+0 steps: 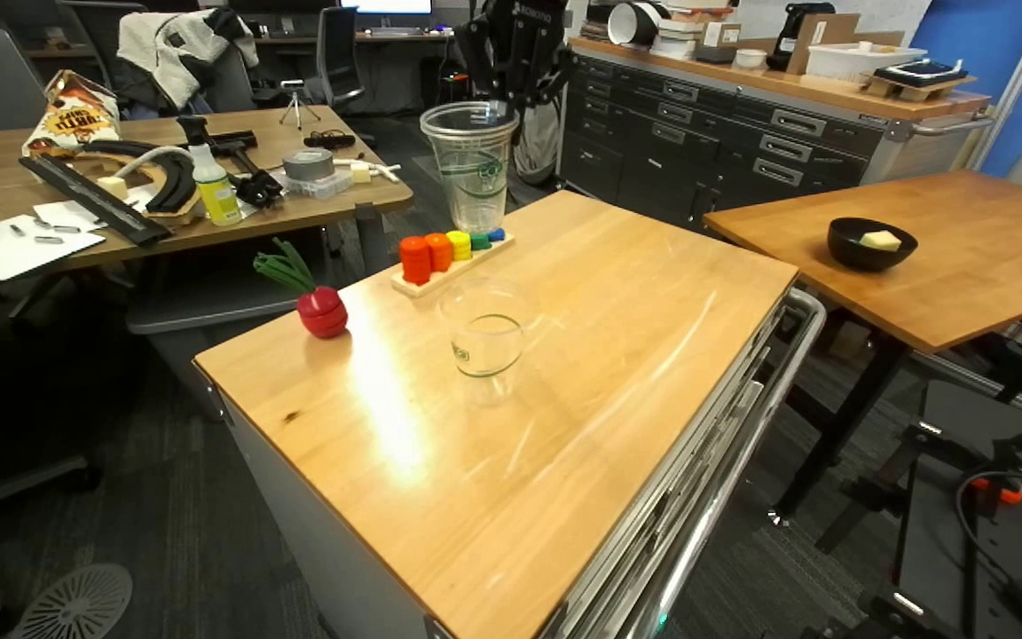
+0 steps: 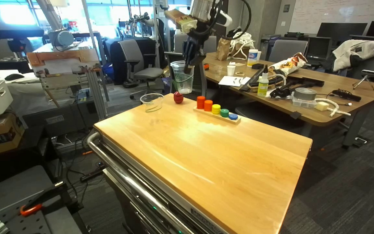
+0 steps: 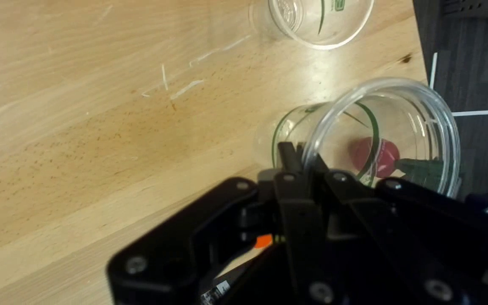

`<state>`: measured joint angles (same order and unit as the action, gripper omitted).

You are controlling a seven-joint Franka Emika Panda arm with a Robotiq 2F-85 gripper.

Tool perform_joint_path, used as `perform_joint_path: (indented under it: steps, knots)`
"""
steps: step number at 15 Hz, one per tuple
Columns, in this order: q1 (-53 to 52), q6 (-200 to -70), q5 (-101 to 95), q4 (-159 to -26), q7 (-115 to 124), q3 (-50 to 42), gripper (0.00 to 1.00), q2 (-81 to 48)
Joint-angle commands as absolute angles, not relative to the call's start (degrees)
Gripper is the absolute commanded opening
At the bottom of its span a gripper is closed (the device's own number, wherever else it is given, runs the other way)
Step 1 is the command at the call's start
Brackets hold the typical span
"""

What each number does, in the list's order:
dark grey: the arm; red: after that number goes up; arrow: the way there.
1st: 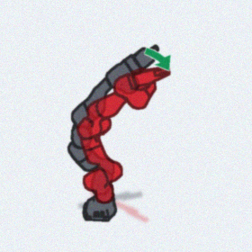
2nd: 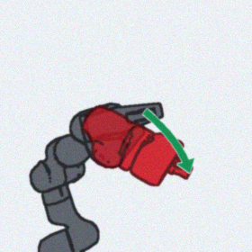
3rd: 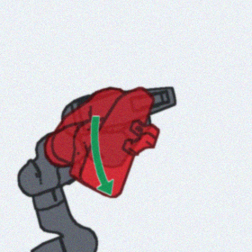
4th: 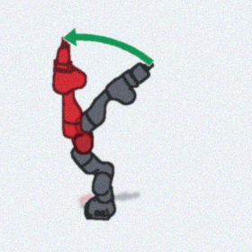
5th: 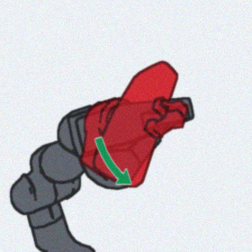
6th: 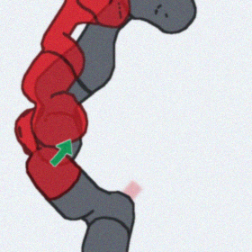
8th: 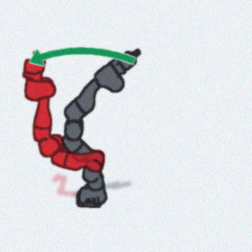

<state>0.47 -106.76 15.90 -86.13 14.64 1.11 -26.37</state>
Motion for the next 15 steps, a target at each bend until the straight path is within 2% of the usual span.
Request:
perform_joint_path:
  steps: [1, 15]
  knots:
    - [0.1, -103.2, 17.4, -88.5, 13.4, 2.0, 0.03, -20.7]
    - [-3.0, -102.7, 17.5, -104.6, 4.8, 4.7, 0.02, -12.4]
